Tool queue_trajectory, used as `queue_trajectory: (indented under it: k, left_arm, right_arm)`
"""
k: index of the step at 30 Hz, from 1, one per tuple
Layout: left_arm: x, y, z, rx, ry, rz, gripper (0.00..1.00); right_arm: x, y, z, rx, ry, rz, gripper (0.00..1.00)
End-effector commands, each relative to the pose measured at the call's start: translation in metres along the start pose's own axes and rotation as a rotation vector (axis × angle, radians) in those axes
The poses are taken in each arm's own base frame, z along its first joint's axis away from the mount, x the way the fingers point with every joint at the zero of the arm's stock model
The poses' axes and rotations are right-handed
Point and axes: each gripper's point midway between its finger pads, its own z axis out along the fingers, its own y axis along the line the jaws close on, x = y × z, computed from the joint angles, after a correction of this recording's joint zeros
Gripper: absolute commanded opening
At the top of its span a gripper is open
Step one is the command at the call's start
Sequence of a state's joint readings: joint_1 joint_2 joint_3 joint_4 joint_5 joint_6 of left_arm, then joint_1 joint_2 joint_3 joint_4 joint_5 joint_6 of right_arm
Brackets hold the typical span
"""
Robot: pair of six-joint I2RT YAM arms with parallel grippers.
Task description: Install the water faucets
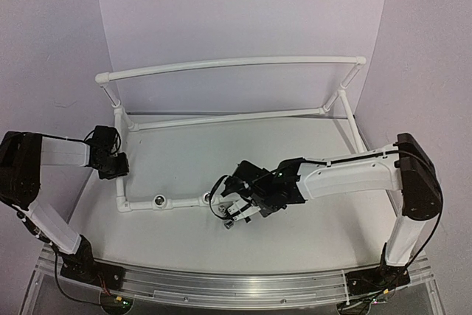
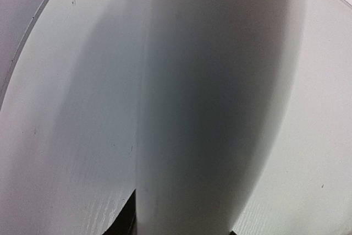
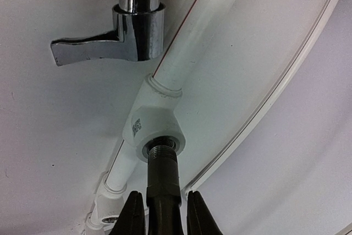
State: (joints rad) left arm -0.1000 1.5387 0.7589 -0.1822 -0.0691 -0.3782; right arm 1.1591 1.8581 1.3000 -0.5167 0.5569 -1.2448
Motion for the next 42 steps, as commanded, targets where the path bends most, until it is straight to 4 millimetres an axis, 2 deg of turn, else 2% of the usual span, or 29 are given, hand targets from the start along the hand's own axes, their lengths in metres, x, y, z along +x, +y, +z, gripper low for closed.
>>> queue_trajectory:
  k: [1, 8, 14, 22, 32, 42]
  left_arm:
    - [0.023, -0.003, 0.01, 0.045, 0.097, -0.36, 0.0]
    - [0.023, -0.004, 0.01, 0.057, 0.096, -0.359, 0.0]
    - [0.021, -0.005, 0.008, 0.059, 0.092, -0.355, 0.01]
    - [0.023, -0.005, 0.009, 0.061, 0.095, -0.354, 0.01]
    - [0.022, -0.006, 0.01, 0.067, 0.095, -0.352, 0.01]
    - [0.021, -0.008, 0.011, 0.071, 0.096, -0.353, 0.01]
  right_arm:
    - [0.001, 0.0, 0.004, 0.017, 0.027, -0.037, 0.0]
    - [0.002, 0.012, 0.01, 0.0, 0.038, -0.113, 0.0]
    - [-0.001, 0.003, 0.01, 0.014, 0.031, -0.131, 0.0]
    - [0.006, -0.004, 0.01, 0.008, -0.012, -0.214, 0.0]
    - [0.004, -0.004, 0.016, -0.005, -0.017, -0.302, 0.0]
    - [-0.004, -0.009, 0.023, -0.07, 0.001, -0.099, 0.0]
